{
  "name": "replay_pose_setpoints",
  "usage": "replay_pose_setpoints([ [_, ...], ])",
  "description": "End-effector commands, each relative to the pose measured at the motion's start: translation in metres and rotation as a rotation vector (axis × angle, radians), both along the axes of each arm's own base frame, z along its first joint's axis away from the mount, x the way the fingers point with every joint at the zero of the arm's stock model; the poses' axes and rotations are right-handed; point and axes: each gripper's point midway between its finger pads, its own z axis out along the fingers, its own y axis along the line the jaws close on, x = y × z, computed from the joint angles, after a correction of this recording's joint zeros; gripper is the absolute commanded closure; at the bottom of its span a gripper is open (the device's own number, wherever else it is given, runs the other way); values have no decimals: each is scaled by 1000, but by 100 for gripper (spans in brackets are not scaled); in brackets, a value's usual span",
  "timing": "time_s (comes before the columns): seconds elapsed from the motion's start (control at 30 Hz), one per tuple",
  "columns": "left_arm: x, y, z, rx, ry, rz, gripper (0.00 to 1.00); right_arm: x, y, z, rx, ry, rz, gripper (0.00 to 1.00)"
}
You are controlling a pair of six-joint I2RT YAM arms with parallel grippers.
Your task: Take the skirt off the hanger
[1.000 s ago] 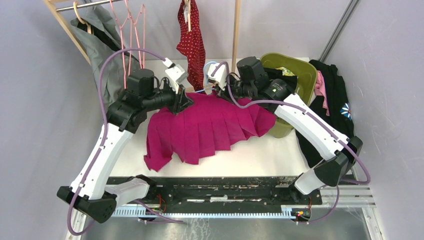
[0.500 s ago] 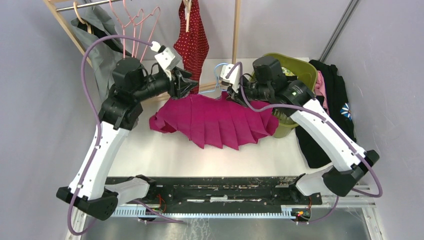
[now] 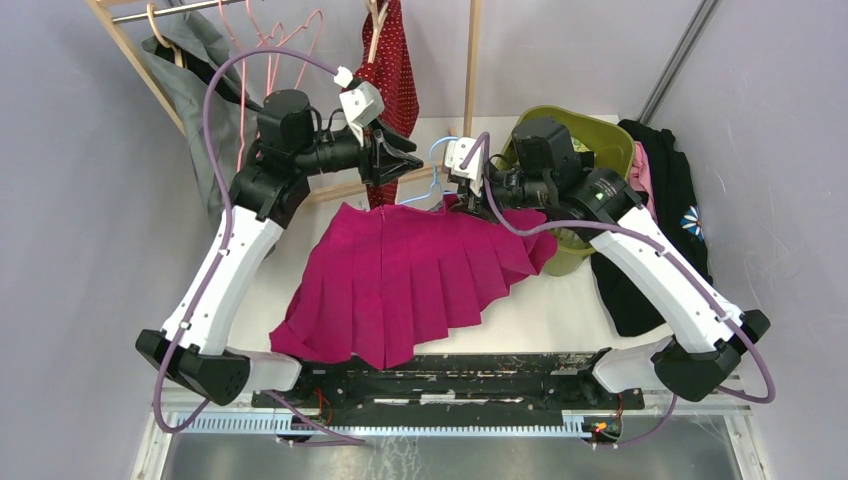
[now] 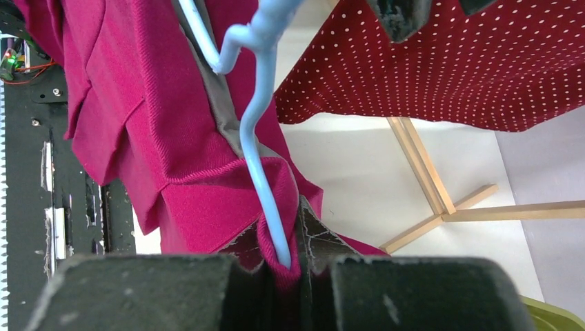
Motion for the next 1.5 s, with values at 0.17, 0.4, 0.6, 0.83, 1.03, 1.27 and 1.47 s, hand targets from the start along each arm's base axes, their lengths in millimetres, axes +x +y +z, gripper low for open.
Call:
replay_pose_setpoints([
  [0.17, -40, 5, 20, -48, -41, -80, 58, 5, 12, 31, 89, -81, 32, 99],
  [0.4, -53, 3, 8, -56, 11, -139, 62, 8, 16, 35, 94, -84, 33, 99],
  [0.6, -58, 0, -8, -53, 59, -176, 61, 8, 18, 40, 99, -93, 38, 99],
  [0.83, -65, -6, -16, -53, 109, -218, 59, 9, 22, 42, 100, -100, 43, 99],
  [1.03, -71, -5, -14, -40, 118, -220, 57, 11, 24, 37, 88, -96, 44, 99],
  [1.27, -58, 10, 7, 20, 18, -78, 47, 10, 23, 34, 82, -97, 46, 99],
  [1.47, -64, 11, 5, 36, 14, -102, 40, 11, 21, 30, 66, -102, 39, 99],
])
